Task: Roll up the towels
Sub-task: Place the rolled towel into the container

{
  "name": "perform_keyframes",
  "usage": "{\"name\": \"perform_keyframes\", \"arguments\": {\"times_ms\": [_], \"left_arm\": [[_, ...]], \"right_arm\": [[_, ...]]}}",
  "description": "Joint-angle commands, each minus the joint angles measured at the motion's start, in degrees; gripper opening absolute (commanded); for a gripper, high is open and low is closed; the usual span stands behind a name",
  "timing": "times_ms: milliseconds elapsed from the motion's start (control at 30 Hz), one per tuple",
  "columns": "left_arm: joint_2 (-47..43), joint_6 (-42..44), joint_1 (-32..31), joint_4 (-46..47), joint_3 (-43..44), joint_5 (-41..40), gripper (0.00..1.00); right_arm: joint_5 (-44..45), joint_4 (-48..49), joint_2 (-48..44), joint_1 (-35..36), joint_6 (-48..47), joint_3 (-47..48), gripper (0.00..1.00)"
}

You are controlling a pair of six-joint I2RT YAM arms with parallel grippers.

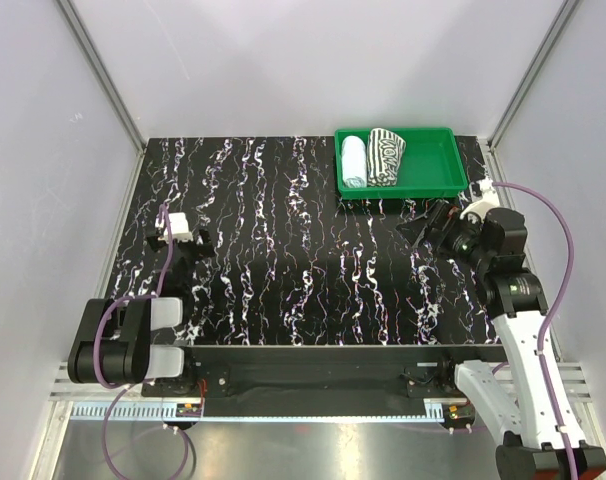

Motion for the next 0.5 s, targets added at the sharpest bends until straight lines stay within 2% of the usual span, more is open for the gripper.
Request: {"name": "perform_keyframes", "arguments": {"times_ms": [0,467], "left_arm": [[-0.18,-0.97,0.21,4.44,0.99,-0.69,0.99],[-0.27,-0.97,0.21,4.00,0.99,-0.69,0.99]], "right_arm": [[-1.29,3.22,1.05,0.16,0.90,-0.44,1.00],[2.31,4.18,5.09,0.08,0.55,0.87,1.00]]}}
